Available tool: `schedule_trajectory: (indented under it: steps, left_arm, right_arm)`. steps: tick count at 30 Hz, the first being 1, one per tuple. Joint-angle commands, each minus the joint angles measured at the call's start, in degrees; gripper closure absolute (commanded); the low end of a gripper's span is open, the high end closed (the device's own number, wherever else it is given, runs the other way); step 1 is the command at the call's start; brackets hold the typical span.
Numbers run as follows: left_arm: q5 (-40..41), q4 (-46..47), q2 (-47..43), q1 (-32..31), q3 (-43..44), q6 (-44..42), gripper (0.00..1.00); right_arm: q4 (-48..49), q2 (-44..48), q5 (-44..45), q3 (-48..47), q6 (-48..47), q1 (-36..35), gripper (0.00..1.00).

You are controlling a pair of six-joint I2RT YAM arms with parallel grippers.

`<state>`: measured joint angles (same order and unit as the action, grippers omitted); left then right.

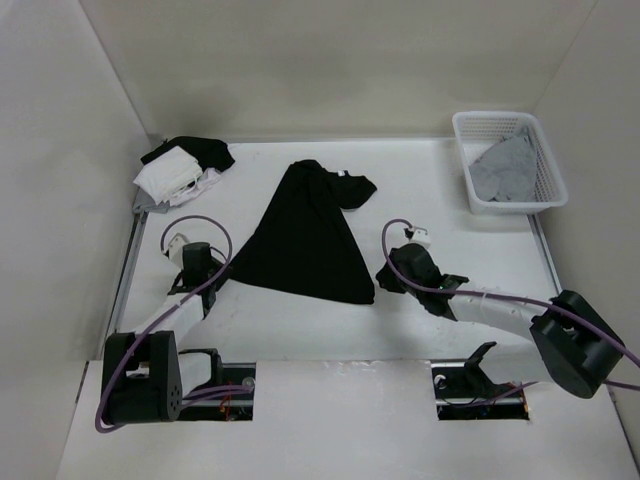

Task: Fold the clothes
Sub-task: Flatten the tank top out

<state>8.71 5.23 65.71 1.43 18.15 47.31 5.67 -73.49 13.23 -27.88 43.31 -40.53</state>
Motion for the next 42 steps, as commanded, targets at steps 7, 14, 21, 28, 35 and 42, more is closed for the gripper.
schedule_trajectory:
  steps: [7, 14, 21, 28, 35, 42]
  left_arm:
    - [-0.36, -2.33, 0.56, 0.28, -0.66, 0.06, 0.92]
    - [-0.19, -6.1, -10.41, -1.65, 0.13, 0.59, 0.97]
    - [-0.45, -10.68, -17.02, -3.05, 0.22, -0.02, 0.97]
    - [-1.59, -10.68, -18.6, -3.58, -0.49, -0.73, 0.97]
    - [-2.47, -10.77, -21.23, -3.85, 0.3, -0.55, 0.97]
    - [0.59, -11.91, -28.79, -7.44, 12.84, -0.2, 0.99]
  right_arm:
    - [2.51, 0.63, 1.09, -0.07, 0.28, -0.55, 0.63]
    - [-3.73, 2.3, 1.71, 0.54, 2.66, -0.55, 0.5]
    - [-6.9, 3.27, -2.77, 0.54, 6.69, -4.68, 0.49]
    - [-5.24, -0.33, -4.01, 1.33, 9.51, -5.12, 0.56]
    - [-1.37, -3.76, -4.45, 2.04, 11.44, -5.12, 0.87]
    - [-12.84, 23.35, 5.47, -2.95, 5.13, -5.12, 1.0]
